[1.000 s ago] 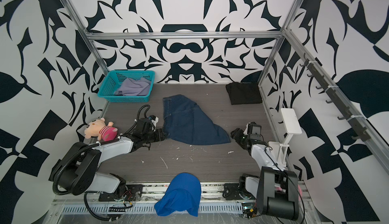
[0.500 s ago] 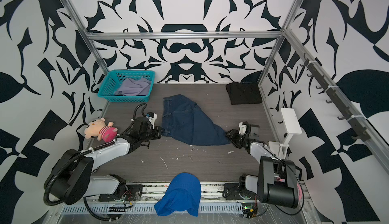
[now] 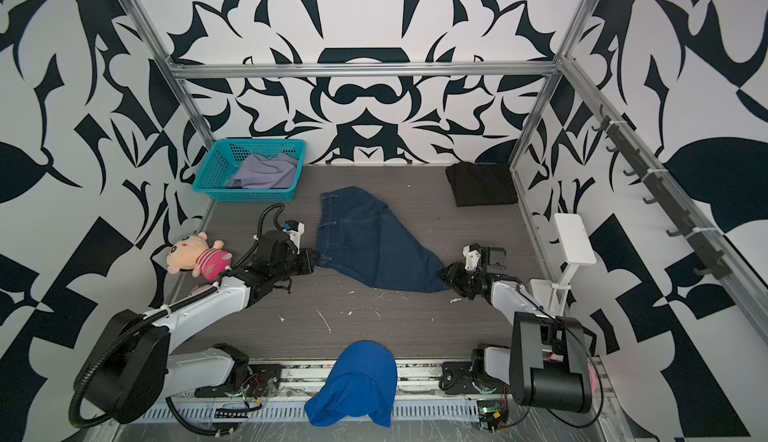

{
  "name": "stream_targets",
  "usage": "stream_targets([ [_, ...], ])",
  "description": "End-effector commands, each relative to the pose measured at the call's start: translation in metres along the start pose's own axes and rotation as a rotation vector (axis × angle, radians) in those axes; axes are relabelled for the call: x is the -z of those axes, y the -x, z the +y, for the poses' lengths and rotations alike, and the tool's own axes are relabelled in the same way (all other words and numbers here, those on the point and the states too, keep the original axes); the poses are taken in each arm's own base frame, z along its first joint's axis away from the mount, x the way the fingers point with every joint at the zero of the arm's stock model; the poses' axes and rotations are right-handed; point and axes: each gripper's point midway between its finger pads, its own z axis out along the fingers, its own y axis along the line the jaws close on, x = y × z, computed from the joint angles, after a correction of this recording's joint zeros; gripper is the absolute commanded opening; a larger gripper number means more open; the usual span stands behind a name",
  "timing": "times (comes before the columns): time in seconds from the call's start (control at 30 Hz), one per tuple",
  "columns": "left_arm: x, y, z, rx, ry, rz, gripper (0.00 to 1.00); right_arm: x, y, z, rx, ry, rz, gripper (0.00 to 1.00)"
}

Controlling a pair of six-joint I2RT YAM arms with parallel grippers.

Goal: Fold and stack the skirts
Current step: 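Grasp the denim skirt's nearer edges with both grippers and stretch it apart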

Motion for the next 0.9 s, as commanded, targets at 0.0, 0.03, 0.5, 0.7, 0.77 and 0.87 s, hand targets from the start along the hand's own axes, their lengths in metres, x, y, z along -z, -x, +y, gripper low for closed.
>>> stream_targets([
  [0.0, 0.007, 0.002, 0.003, 0.002, 0.021, -0.017, 0.00, 0.003, 0.003, 0.013, 0.035, 0.033, -0.003, 0.43],
  [0.03, 0.008, 0.003, 0.003, 0.001, 0.023, -0.021, 0.00, 0.004, 0.003, 0.016, 0.039, 0.042, -0.002, 0.41],
  [0.5, 0.128, 0.053, -0.066, -0.102, -0.191, -0.235, 0.00, 0.104, 0.016, 0.143, 0.207, 0.335, -0.154, 0.00],
  [0.7, 0.226, 0.063, -0.125, -0.227, -0.421, -0.326, 0.00, 0.185, -0.005, 0.214, 0.387, 0.505, -0.263, 0.00],
  [0.77, 0.257, 0.071, -0.141, -0.268, -0.472, -0.374, 0.00, 0.215, -0.010, 0.237, 0.447, 0.534, -0.315, 0.00],
  [0.87, 0.292, 0.081, -0.162, -0.328, -0.537, -0.411, 0.00, 0.252, -0.010, 0.262, 0.504, 0.529, -0.403, 0.00],
])
